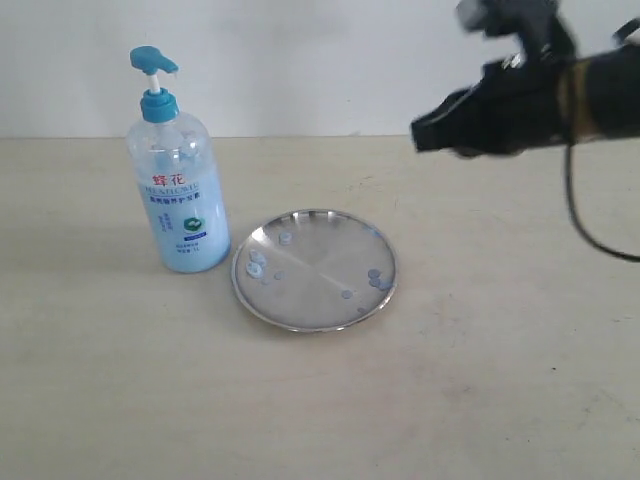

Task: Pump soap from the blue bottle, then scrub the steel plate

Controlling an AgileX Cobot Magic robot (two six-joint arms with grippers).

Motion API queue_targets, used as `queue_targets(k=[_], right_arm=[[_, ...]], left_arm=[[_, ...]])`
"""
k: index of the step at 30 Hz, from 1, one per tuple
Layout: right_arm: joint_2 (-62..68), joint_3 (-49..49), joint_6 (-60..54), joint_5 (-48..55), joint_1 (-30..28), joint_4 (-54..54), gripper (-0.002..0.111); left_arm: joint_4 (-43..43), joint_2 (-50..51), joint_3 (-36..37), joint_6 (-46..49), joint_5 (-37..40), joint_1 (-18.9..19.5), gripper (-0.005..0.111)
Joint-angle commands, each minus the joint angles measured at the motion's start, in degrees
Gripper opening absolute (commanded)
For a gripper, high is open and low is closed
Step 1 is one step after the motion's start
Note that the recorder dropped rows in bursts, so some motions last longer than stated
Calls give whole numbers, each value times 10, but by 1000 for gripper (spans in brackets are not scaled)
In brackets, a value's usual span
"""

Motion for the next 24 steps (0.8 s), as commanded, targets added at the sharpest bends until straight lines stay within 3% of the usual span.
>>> queue_targets(k=[1,4,9,13,24], right_arm=[[-217,58,-113,43,-7,1,0],[-363,115,-84,81,-7,1,0],[-552,209,87,113,-7,1,0],[-699,292,103,77,-7,1,0],[-762,354,76,128,-7,10,0]], left_arm=[[-5,-2,0,4,2,0,4],[17,-2,0,4,2,0,4],[36,-2,0,4,2,0,4],[36,-2,0,4,3,0,4],[36,-2,0,4,3,0,4]])
